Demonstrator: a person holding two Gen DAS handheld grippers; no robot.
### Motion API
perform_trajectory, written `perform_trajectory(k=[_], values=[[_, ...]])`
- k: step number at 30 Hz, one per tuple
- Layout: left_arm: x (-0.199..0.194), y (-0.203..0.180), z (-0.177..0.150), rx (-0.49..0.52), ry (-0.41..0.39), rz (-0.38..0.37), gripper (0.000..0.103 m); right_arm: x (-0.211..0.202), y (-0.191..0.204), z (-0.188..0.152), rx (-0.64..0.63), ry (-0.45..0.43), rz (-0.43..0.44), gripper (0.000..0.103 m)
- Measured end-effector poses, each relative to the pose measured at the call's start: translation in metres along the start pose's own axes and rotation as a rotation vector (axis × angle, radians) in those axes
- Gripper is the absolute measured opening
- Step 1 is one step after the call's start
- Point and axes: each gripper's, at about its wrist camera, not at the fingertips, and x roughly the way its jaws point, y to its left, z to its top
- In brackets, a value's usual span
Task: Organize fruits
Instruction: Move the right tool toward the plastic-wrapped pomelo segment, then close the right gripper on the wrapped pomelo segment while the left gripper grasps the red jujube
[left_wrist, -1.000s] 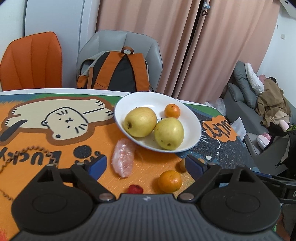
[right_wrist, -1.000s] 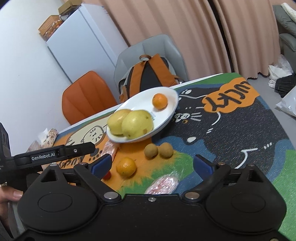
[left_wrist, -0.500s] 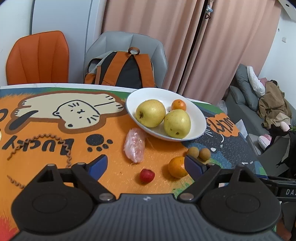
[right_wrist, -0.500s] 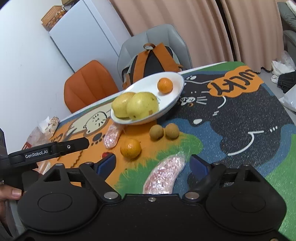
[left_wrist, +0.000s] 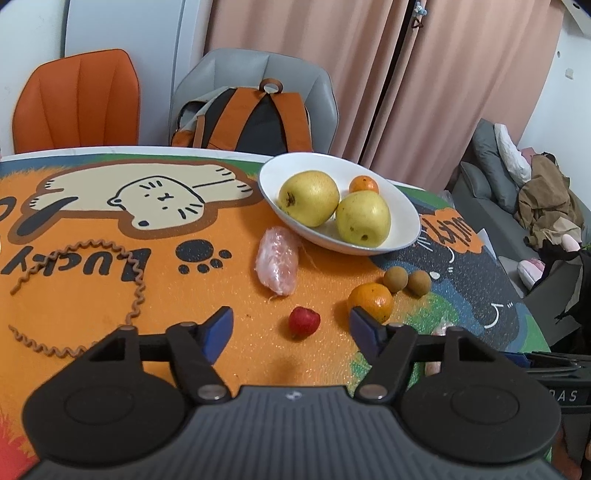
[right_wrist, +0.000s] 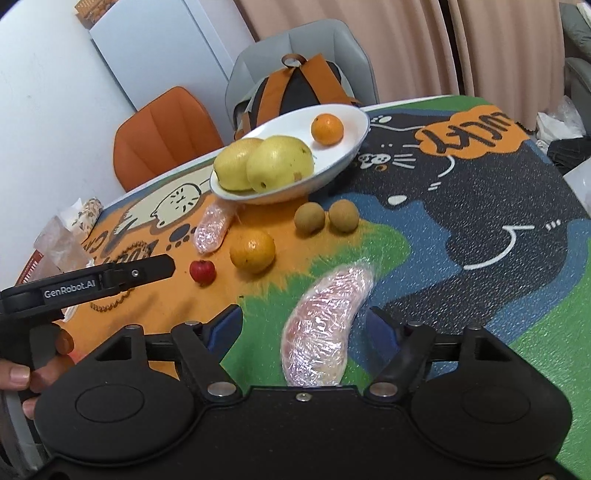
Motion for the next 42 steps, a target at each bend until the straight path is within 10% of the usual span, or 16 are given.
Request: perform_trajectory(k=[15, 22, 27, 42], values=[[0.027, -0.002, -0.007, -0.001, 0.046, -0.002, 0.056, 0.014, -0.003, 0.001, -0.013, 0.013, -0.010, 0.039], [0.040, -0.005, -0.005, 0.008, 0.051, 0.003, 0.047, 0.014, -0.006, 0.004, -0.006, 0.019, 0.006, 0.037], [0.046, -0.006, -0.004, 0.009, 0.055, -0.007, 0.022, 0.013, -0.002, 0.005, -0.025, 0.029, -0.013, 0.047], [0.025, 0.000, -0.001, 0.006, 0.018, -0.036, 0.021, 0.019, 0.015, 0.002, -0.115, 0.013, -0.050, 0.038]])
